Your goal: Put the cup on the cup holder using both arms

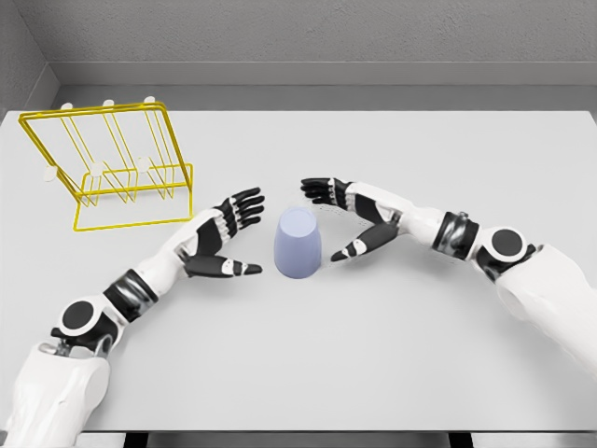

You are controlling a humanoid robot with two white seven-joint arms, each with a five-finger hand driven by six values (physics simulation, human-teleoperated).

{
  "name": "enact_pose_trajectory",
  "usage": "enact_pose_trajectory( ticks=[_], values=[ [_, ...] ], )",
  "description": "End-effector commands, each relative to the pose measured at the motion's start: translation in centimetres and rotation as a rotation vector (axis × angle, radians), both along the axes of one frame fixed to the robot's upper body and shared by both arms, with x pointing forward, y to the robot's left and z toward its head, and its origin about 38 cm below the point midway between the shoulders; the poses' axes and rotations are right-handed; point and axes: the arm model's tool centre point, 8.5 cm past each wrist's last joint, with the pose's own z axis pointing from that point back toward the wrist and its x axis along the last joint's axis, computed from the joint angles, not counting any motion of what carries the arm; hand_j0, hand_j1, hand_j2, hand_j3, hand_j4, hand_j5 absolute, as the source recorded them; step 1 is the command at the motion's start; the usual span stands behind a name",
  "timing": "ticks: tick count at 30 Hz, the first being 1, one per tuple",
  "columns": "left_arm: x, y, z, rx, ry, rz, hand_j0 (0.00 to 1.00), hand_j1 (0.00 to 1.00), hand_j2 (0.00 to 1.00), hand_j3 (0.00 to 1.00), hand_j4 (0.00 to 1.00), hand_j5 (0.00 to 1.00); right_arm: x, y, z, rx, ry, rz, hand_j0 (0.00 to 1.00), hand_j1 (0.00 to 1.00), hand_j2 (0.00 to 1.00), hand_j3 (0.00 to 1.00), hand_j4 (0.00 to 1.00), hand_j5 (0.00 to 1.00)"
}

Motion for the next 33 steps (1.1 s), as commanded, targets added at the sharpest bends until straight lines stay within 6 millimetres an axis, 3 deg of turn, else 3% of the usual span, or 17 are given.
enact_pose_trajectory(
  ticks=[1, 3, 5, 6, 9, 11, 16, 19, 22, 25, 30, 33],
  values=[
    [0.0, -0.7, -0.2, 0.009, -0.003, -0.003, 1.0, 1.0, 1.0, 1.0, 1.0, 1.0, 0.2, -3.6, 0.7, -0.048, -0.014, -0.047, 1.0, 1.0, 1.0, 1.0, 1.0, 1.0],
    [0.0, -0.8, -0.1, 0.002, -0.005, -0.003, 1.0, 1.0, 1.0, 1.0, 1.0, 1.0, 0.8, -7.2, 2.3, -0.1, -0.043, -0.094, 1.0, 1.0, 1.0, 1.0, 1.0, 1.0],
    [0.0, -1.4, -0.2, 0.001, -0.007, -0.008, 1.0, 1.0, 1.0, 1.0, 1.0, 1.0, 3.4, -9.6, 7.6, -0.13, -0.147, -0.141, 1.0, 1.0, 1.0, 1.0, 1.0, 1.0],
    [0.0, -1.6, -0.2, 0.006, -0.01, -0.01, 1.0, 1.0, 1.0, 1.0, 1.0, 1.0, 3.7, -10.4, 8.8, -0.147, -0.168, -0.15, 1.0, 1.0, 1.0, 1.0, 1.0, 1.0],
    [0.0, -2.4, 0.0, -0.011, -0.012, -0.016, 1.0, 1.0, 1.0, 1.0, 1.0, 1.0, 2.9, -13.7, 9.3, -0.211, -0.167, -0.181, 1.0, 1.0, 1.0, 1.0, 1.0, 1.0],
    [0.2, -2.5, -0.1, -0.014, -0.009, -0.015, 1.0, 1.0, 1.0, 1.0, 1.0, 1.0, 2.3, -12.3, 8.3, -0.229, -0.147, -0.126, 1.0, 1.0, 1.0, 1.0, 1.0, 1.0],
    [0.9, -2.4, 0.0, -0.009, -0.009, -0.012, 1.0, 1.0, 1.0, 1.0, 1.0, 1.0, 2.0, -11.7, 9.0, -0.253, -0.239, -0.068, 1.0, 1.0, 1.0, 1.0, 1.0, 1.0],
    [0.7, -2.9, -0.1, -0.021, -0.007, -0.016, 1.0, 1.0, 1.0, 1.0, 1.0, 1.0, 1.9, -14.0, 8.7, -0.5, -0.328, -0.016, 1.0, 1.0, 1.0, 1.0, 1.0, 1.0],
    [0.7, -3.1, -0.1, -0.024, -0.007, -0.017, 1.0, 1.0, 1.0, 1.0, 1.0, 1.0, 2.5, -16.6, 9.0, -0.553, -0.36, -0.131, 1.0, 1.0, 1.0, 1.0, 1.0, 1.0],
    [0.6, -3.2, -0.1, -0.027, -0.008, -0.017, 1.0, 1.0, 1.0, 1.0, 1.0, 1.0, 3.0, -16.2, 9.8, -0.702, -0.436, -0.062, 1.0, 1.0, 1.0, 1.0, 1.0, 1.0],
    [0.3, -3.9, 0.0, -0.032, -0.025, -0.037, 1.0, 1.0, 1.0, 1.0, 1.0, 1.0, 3.4, -15.7, 11.2, -0.693, -0.471, -0.062, 1.0, 1.0, 1.0, 1.0, 1.0, 1.0],
    [0.3, -4.0, 0.1, -0.033, -0.03, -0.038, 1.0, 1.0, 1.0, 1.0, 1.0, 1.0, 3.3, -15.4, 10.6, -0.696, -0.461, -0.046, 1.0, 1.0, 1.0, 1.0, 1.0, 1.0]
  ],
)
